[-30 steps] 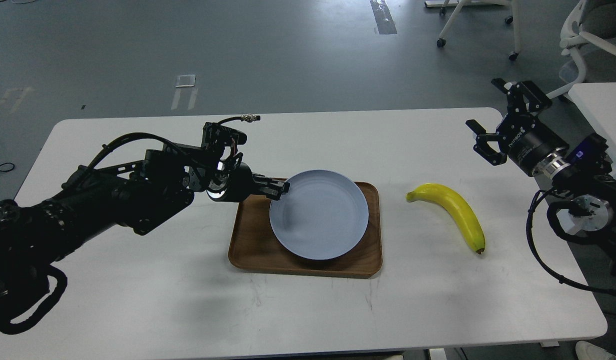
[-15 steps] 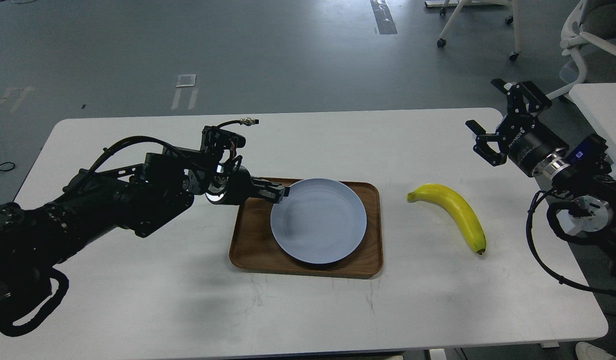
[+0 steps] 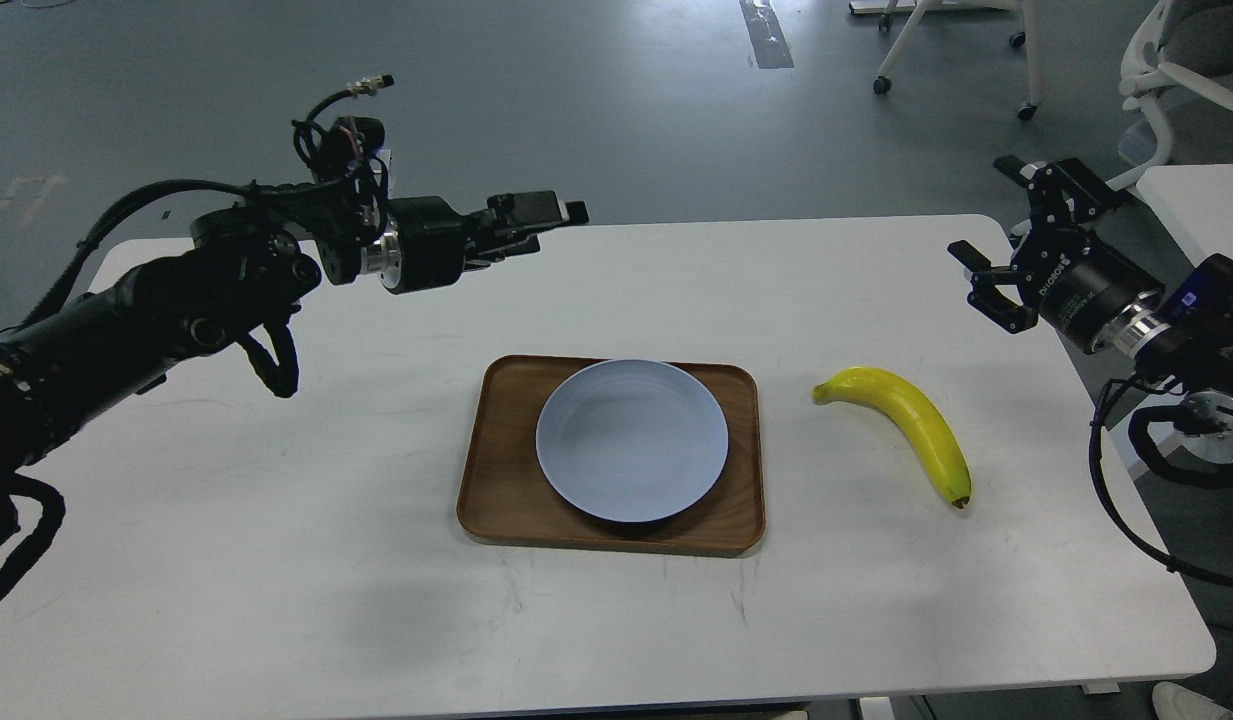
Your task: Place banana on plate with both arms
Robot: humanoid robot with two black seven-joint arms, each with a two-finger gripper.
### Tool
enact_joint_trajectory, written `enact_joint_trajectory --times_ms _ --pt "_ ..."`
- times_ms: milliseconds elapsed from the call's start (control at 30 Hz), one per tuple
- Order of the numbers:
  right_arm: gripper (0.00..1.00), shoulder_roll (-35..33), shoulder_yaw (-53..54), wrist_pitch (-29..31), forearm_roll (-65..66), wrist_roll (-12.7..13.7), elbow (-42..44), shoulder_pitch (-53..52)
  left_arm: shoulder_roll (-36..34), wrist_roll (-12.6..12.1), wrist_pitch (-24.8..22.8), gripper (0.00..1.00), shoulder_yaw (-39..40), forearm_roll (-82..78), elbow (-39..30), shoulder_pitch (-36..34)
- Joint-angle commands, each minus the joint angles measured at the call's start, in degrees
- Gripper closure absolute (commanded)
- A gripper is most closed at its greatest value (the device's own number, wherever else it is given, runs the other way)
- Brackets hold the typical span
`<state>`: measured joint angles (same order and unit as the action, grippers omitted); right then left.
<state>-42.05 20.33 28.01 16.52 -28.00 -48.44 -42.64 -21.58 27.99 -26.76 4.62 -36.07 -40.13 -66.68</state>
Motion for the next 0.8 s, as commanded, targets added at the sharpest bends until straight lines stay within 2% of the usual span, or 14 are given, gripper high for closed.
enact_joint_trajectory --times_ms 0,100,233,333,433,533,633,767 --pt "0.00 -4.79 -1.08 -0.01 9.57 0.00 -4.72 -1.21 -6.88 0.01 -0.31 0.02 2.14 15.93 -6.79 0.67" --pt "0.00 -7.86 -1.87 -0.01 19.73 0.00 -6.22 -3.31 -11.45 0.01 0.04 0.02 8.18 21.20 -12.77 4.87" --pt "0.00 -8.22 -7.48 -0.01 33.63 0.00 -5.87 -8.92 -12.08 0.01 -1.19 0.02 18.55 23.06 -16.03 12.61" --pt "0.00 -7.52 -15.46 -0.01 38.92 0.00 -5.44 -15.50 -11.64 -0.91 -1.24 0.02 22.52 23.15 -16.56 16.30" --pt "0.00 -4.28 -27.76 -0.01 41.39 0.00 -2.46 -23.95 -10.76 -1.09 -0.92 0.02 23.59 23.41 -16.91 17.72" --pt "0.00 -1.29 -35.42 -0.01 44.37 0.00 -0.96 -28.26 -10.67 -1.09 -1.01 0.02 24.12 23.94 -16.91 19.04" --pt "0.00 4.33 -40.18 -0.01 47.28 0.00 3.33 -29.60 -10.58 -1.09 -0.92 0.02 26.13 23.86 -16.91 20.01" --pt "0.00 7.86 -45.37 -0.01 47.99 0.00 7.57 -29.34 -10.76 -1.09 -1.24 0.02 26.58 23.86 -17.00 20.89"
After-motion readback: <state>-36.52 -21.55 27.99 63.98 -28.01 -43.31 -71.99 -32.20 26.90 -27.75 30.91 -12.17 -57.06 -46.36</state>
